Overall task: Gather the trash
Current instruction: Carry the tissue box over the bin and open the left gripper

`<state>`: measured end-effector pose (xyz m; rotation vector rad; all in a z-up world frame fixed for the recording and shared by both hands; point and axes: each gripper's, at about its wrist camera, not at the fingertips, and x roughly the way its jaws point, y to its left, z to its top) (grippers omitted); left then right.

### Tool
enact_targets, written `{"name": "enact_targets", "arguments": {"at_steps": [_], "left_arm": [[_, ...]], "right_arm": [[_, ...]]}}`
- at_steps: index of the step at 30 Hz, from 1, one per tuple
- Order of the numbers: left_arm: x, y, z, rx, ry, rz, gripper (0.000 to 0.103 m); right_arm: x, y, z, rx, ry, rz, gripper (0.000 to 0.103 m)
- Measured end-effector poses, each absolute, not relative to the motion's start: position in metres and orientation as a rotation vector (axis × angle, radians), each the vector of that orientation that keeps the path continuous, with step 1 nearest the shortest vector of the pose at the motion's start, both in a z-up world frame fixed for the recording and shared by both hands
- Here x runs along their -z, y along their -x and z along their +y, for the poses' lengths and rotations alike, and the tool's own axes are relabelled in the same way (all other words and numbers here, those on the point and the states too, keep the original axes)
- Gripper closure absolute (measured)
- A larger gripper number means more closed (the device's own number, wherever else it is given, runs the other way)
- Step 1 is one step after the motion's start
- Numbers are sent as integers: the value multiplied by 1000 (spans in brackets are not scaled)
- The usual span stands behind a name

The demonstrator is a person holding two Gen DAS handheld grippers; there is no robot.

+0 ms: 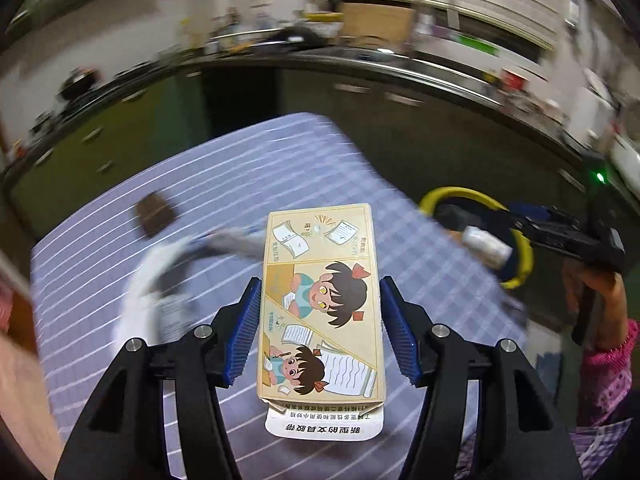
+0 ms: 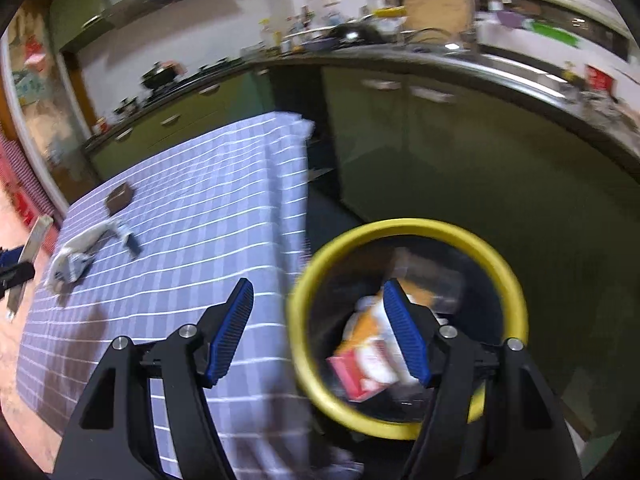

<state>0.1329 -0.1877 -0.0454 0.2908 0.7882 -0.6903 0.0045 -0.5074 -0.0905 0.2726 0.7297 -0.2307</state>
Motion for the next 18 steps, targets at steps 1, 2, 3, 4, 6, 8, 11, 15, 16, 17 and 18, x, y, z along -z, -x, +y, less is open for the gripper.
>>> {"name": "enact_targets", "arguments": {"at_steps": [1,2,3,4,6,8,11,15,16,17,18], "left_arm": [[46,-129,-207,731,-306,788,44],[47,-126,-223,762,-316,789,44],[49,-123,-235,783,-325,790,44],[50,-120,-251,813,-336,790,44],[51,-113,-289,874,-361,790,44],[54,-109,-322,924,-369,804,44],[61,-105,-371,984,-378,822,44],[81,-110,-427,1013,-395,851,44],[88,-113,-441,1011,-399,869,44],[94,-117,-451,1005,-399,884,44],[100,-121,-459,1002,-400,898,44]], "right_arm": [[89,5,-519,263,-283,718,39],[88,11,-527,280,-290,712,39],[87,20,-537,309,-298,703,39],[86,26,-543,329,-302,697,39],[85,38,-556,364,-310,688,39],[85,51,-568,397,-321,677,39],[86,68,-584,429,-337,668,39],[89,85,-599,456,-357,662,39],[89,87,-602,459,-361,661,39],[91,89,-604,462,-366,660,39],[91,91,-606,464,-370,659,39]]}}
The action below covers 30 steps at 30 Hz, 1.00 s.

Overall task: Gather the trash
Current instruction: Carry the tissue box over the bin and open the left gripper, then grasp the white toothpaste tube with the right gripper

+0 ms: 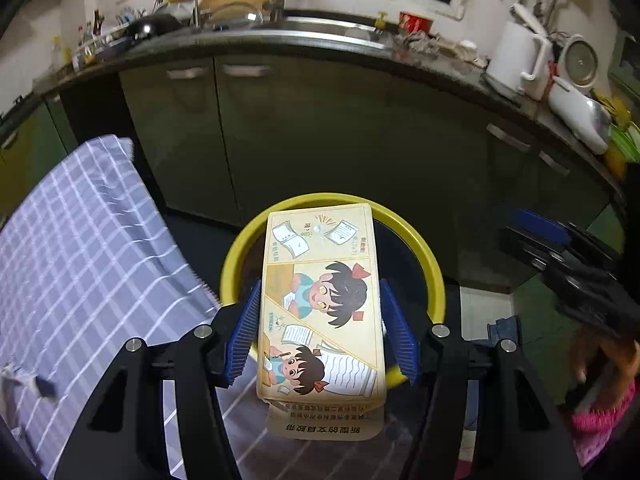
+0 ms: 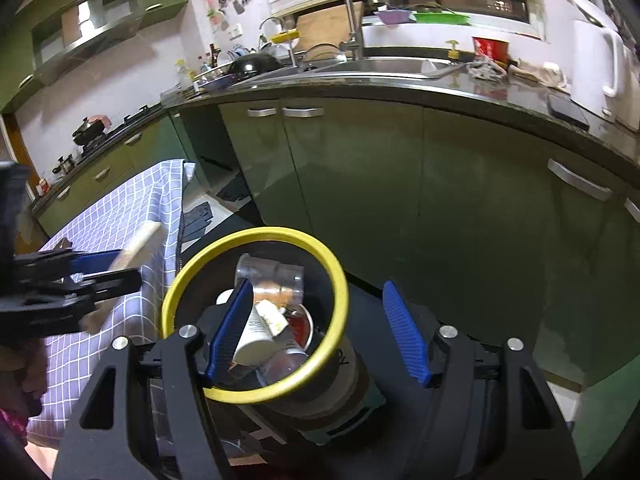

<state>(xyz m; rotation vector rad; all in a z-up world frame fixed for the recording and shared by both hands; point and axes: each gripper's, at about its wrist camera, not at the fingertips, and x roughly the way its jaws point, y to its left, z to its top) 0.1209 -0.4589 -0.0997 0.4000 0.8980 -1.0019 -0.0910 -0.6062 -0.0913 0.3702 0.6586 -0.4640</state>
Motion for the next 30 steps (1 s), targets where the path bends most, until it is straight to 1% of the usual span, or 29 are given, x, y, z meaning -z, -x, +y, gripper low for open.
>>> {"name": "enact_targets", "arguments": {"at_steps": [2,3,4,5,8,10,13,16,19,25,30], "left_arm": [[111,-130,-474,991,-405,922,43],[116,-134,-479,981,-403,930,41],[120,-136,-483,975,-401,934,34],[122,-139,-482,963,-394,933,31],[117,-139,-468,963,-363,927,27],[107,-137,-452,957,-353,902,27],[86,-127,-405,936,-295,845,21],[72,-118,-359,894,-246,815,20],[63,-109,-296,810,-202,796,19],[58,-100,-192,596,-183,762,17],[58,-96,-130,476,-145,747,16]], "right_arm": [[93,94,-610,469,-380,658,39],[93,94,-609,469,-383,657,38],[94,95,-609,468,-386,655,36],[94,96,-609,466,-387,653,36],[94,95,-606,454,-384,653,36],[94,91,-602,443,-378,656,36],[96,80,-593,409,-366,667,36],[98,60,-576,346,-341,687,36],[97,38,-552,274,-305,706,36],[89,-13,-487,79,-228,721,36],[79,-54,-433,-69,-176,725,36]]}}
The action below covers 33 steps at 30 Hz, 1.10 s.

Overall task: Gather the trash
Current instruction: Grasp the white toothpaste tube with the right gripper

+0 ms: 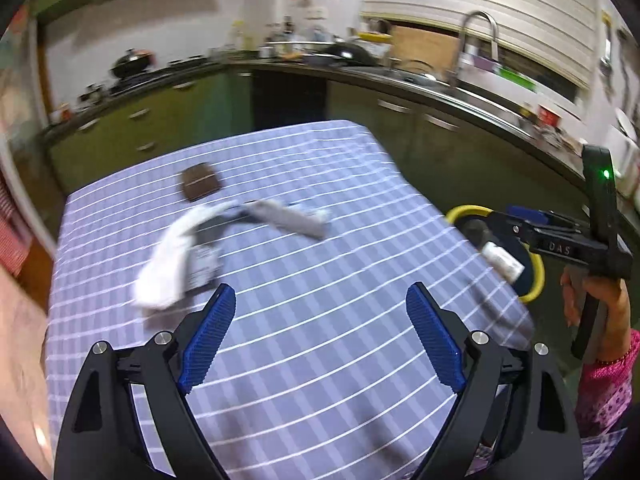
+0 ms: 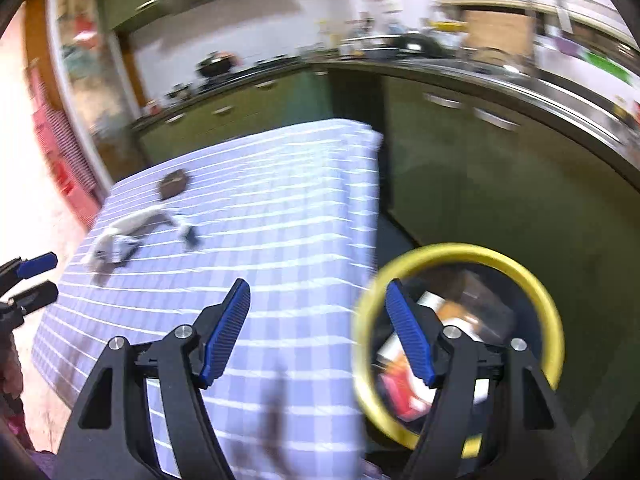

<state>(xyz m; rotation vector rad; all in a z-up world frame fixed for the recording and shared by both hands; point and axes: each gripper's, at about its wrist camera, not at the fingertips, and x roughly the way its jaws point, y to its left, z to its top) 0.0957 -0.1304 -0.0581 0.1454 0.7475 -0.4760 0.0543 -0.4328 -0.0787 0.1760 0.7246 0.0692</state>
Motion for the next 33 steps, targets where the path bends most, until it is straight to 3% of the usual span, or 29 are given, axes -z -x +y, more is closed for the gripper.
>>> {"name": "enact_targets", "arguments": {"at_steps": [10,18,33], "left_arm": [[67,-89,-83,413,-86,754,16],[69,-89,-89,423,-104,759,16],[72,-96,-85,423,-87,764,16]], "right_arm": [[81,-145,-319,-262,-53,773,36],[107,-208,-293,-307,-46,884,36],[117,-218,-260,-370,-23,984,36]]}}
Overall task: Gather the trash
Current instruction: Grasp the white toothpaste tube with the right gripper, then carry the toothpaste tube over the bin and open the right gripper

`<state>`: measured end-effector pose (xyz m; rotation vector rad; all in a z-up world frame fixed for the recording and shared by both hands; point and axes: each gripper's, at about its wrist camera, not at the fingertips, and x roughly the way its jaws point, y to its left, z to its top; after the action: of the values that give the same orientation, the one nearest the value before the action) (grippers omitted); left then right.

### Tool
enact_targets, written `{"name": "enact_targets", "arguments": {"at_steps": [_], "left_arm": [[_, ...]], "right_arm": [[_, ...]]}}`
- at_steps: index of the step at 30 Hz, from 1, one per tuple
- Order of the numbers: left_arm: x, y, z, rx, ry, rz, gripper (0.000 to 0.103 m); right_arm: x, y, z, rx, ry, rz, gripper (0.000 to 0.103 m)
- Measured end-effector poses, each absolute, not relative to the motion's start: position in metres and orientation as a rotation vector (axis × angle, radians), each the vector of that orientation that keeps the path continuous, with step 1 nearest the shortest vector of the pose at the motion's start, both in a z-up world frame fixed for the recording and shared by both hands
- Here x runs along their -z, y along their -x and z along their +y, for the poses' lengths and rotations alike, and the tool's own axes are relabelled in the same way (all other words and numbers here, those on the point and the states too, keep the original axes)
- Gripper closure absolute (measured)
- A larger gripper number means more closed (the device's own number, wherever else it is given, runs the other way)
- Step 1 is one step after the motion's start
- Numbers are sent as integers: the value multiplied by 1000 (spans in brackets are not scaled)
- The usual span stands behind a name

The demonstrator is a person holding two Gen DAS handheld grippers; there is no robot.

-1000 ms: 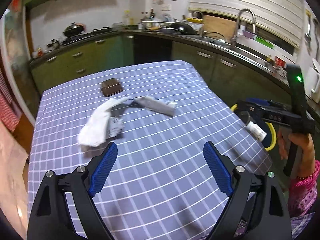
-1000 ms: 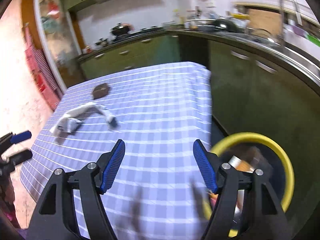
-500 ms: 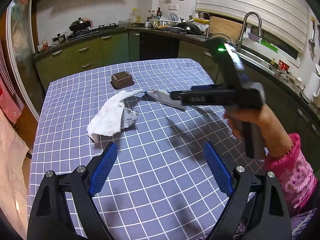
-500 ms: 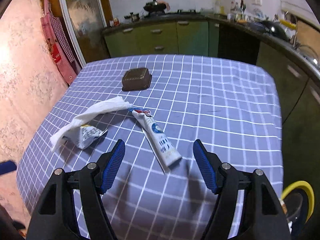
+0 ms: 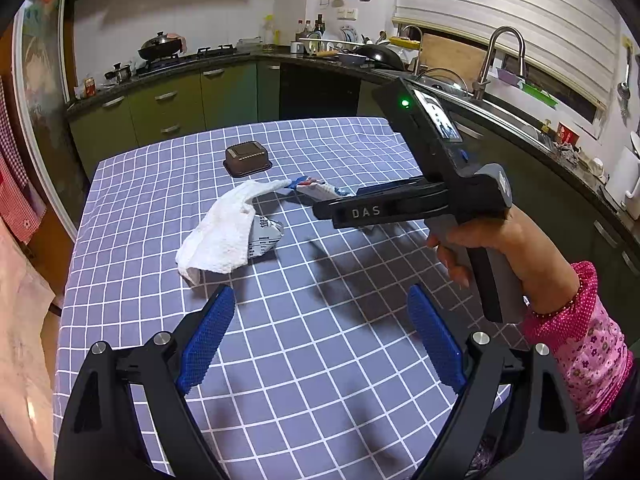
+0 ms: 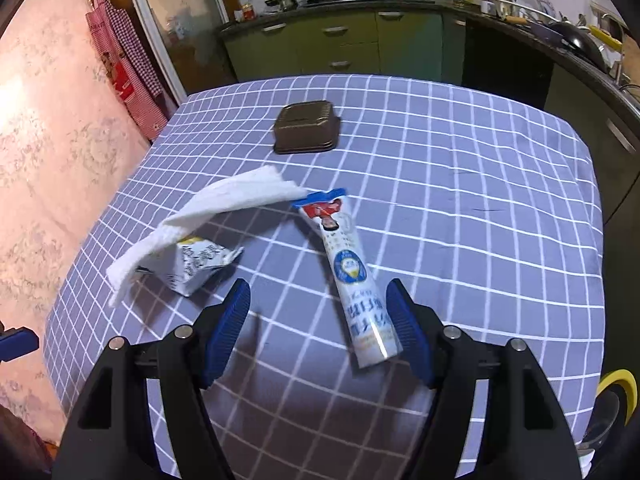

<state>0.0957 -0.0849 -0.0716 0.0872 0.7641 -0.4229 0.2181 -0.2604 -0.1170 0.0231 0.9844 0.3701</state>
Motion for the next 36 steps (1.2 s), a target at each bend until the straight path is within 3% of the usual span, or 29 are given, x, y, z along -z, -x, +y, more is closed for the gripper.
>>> {"name": "enact_targets", "arguments": {"at_steps": [11,19,22,36], "left_arm": [[74,-96,-78,410,-77,764,16],[75,-97,-77,410,-75,766,16],[76,-98,-77,410,-75,767,16],[75,-96,-83,420,-85,763,16]], "right_arm": [[126,-226,-248,-355,-43,1044,45],[133,-228,-249,-307,-24,1053,72],[133,-227,-252,-302,-32,1051,88],[99,-180,-282,-314,-102,938,88]]}}
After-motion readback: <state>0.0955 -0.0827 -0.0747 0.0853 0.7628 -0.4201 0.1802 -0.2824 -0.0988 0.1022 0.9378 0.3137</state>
